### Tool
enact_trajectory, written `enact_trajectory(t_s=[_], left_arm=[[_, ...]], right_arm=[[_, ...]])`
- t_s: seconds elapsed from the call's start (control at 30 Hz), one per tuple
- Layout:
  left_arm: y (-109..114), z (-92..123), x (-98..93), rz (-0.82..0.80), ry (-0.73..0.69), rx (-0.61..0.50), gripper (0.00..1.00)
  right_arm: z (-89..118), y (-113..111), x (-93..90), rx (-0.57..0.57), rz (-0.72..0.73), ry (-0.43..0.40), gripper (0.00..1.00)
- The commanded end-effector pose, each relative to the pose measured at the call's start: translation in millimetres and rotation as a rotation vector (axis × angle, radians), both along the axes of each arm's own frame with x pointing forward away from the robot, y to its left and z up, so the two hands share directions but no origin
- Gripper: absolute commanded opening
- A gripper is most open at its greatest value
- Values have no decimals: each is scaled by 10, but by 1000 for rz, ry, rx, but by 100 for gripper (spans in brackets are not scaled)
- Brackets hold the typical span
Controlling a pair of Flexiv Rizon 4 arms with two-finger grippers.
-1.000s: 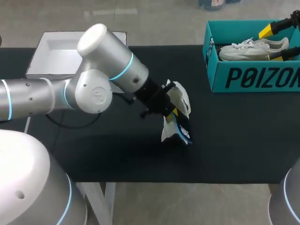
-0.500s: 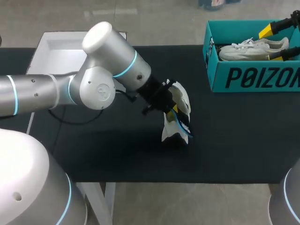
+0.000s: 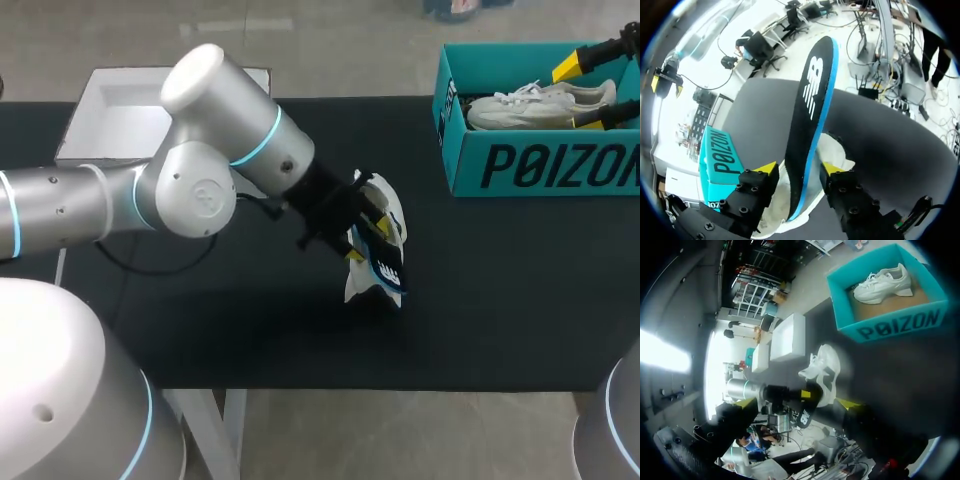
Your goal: Take the shoe out of the shoebox, open the shoe tongue, remove and reinsert the insole, then place the shoe into the shoebox
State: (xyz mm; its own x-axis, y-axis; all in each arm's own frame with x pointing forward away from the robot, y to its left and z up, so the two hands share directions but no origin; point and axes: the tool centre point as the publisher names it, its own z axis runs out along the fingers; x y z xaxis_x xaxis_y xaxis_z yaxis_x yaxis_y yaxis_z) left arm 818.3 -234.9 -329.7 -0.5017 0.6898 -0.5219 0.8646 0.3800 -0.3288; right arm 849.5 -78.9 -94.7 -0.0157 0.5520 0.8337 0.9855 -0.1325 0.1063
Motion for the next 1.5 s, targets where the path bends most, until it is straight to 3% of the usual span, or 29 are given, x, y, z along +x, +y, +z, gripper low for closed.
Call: enact_trajectory(t_s=[0.03,0.3,0.77,1.17,1.2,1.23,1.27,1.33,1.4,1.5], left_arm=[[41,2,-41,-4,0,3,0],[15,-58,-2,-14,-15,25,0],[-29,-243,386,71,-20,80,0],[34,-382,459,118,6,107,0],[38,-379,460,120,8,108,2],[47,-351,444,122,8,107,42],[54,-314,413,116,12,96,75],[61,-218,315,94,7,80,98],[68,-140,207,71,-5,61,97],[72,-80,114,51,-8,36,83]], right_arm=[[-2,2,6,-3,0,2,100],[-2,2,6,-3,0,2,100],[-2,2,6,-3,0,2,100],[-2,2,6,-3,0,2,100],[-2,2,6,-3,0,2,100],[-2,2,6,-3,0,2,100],[-2,2,6,-3,0,2,100],[-2,2,6,-3,0,2,100],[-2,2,6,-3,0,2,100],[-2,2,6,-3,0,2,100]])
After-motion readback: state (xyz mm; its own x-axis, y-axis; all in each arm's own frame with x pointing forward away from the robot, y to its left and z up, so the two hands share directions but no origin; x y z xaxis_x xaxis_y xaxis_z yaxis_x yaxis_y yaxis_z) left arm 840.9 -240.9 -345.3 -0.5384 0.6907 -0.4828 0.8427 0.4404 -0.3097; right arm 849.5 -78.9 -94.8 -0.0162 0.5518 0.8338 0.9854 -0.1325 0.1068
